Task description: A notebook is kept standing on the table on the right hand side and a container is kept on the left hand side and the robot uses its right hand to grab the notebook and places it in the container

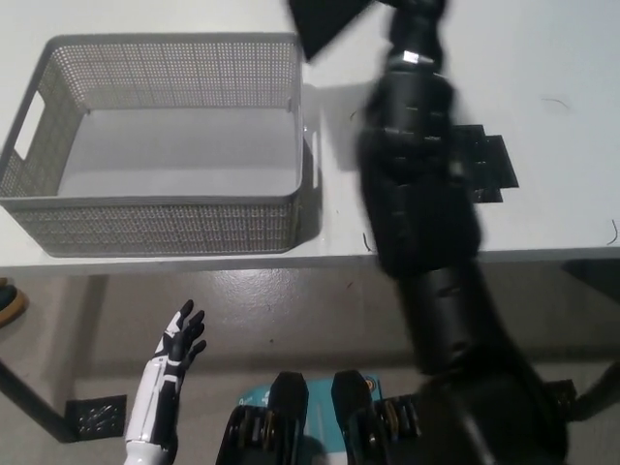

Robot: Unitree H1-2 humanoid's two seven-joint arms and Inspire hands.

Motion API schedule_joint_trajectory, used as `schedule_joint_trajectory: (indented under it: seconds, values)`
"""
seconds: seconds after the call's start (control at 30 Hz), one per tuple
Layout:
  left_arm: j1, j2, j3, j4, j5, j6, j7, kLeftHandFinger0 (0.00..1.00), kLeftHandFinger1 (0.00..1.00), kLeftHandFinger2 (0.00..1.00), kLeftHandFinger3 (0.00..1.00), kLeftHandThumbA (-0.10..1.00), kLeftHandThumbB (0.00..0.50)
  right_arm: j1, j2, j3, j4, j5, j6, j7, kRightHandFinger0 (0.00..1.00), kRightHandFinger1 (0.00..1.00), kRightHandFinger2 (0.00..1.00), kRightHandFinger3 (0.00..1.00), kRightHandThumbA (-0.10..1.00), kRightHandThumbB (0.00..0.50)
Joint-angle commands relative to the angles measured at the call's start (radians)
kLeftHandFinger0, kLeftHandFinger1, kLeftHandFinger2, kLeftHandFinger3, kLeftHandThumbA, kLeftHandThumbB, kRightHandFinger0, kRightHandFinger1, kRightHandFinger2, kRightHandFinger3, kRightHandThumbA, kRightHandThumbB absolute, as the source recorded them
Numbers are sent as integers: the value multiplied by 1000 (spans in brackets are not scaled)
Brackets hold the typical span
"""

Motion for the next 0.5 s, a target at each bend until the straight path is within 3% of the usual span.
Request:
schedule_joint_trajectory:
  seconds: [0.0,0.07,0.17,0.27,0.33,0.47]
  values:
    - [11,-3,-20,-5,23,-64,13,1000,1000,1000,1000,1000,500,-120,62,78,-11,-102,-3,-33,0,47,535,739,-100,116]
    - [11,-3,-25,-2,17,-64,8,1000,1000,1000,1000,1000,500,-129,70,96,71,-126,-16,-66,0,0,433,596,-100,134]
    - [15,-2,-33,-6,16,-67,4,1000,1000,1000,1000,1000,500,-146,79,95,194,-111,-46,-86,0,0,405,547,-100,122]
    - [17,-6,-33,-15,17,-44,8,1000,1000,1000,1000,1000,500,-173,84,75,295,-63,-58,-63,0,0,430,592,-100,115]
    - [16,-2,-39,-9,24,-64,8,1000,1000,1000,1000,1000,500,-200,83,74,371,-58,-73,-62,0,8,487,677,-100,108]
    - [19,-3,-46,-14,34,-60,12,1000,1000,1000,1000,1000,500,-269,67,114,539,-109,-106,-93,0,25,520,686,-100,107]
